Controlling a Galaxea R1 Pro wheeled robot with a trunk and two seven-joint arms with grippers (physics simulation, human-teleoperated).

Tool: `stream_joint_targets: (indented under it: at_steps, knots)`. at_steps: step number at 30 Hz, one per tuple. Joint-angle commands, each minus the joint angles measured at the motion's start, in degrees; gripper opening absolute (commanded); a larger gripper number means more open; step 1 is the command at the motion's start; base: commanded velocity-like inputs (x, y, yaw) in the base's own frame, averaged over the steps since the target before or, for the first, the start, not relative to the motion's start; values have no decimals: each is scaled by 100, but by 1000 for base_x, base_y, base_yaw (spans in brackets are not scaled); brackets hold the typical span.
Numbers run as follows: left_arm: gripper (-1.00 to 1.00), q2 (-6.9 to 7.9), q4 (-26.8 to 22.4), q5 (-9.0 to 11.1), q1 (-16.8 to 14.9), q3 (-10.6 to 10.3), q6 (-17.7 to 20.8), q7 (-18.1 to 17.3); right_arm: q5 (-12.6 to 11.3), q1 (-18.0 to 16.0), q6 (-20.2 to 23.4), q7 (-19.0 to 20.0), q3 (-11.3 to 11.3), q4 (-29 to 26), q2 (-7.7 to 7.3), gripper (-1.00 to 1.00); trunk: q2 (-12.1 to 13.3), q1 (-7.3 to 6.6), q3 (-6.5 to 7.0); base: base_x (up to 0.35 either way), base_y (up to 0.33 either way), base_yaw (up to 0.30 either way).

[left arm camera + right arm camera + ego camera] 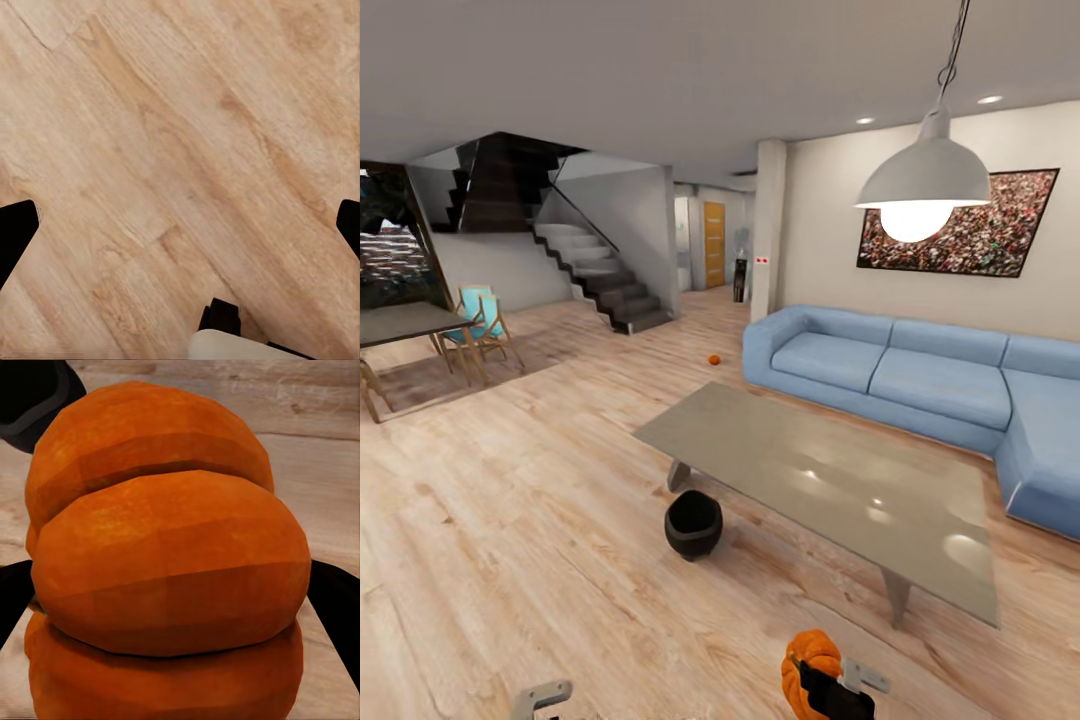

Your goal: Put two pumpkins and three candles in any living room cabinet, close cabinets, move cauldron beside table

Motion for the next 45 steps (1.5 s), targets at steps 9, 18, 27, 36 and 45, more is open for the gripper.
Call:
stream_joint_targets:
  at_steps: [9,18,27,36,45]
  knots:
    - [100,0,-12,38,-1,-48,34,41,-27,-4,-18,-38,45,-6,13,-100,-6,1,-40,0,0,282]
    - [100,4,-9,38,-2,-48,34,41,-26,-3,-18,-37,48,-6,22,-100,-6,1,-73,0,0,281]
    - [100,-3,-1,38,-1,-48,34,38,-20,-6,-18,-42,53,-6,24,-100,-6,1,-106,0,0,280]
    - [100,-2,0,38,-1,-48,34,40,-16,-7,-18,-42,53,-6,24,-100,-6,1,-139,0,0,279]
    - [100,2,0,38,-1,-48,34,41,492,-4,-10,-71,36,2,73,-100,-6,1,-171,0,0,277]
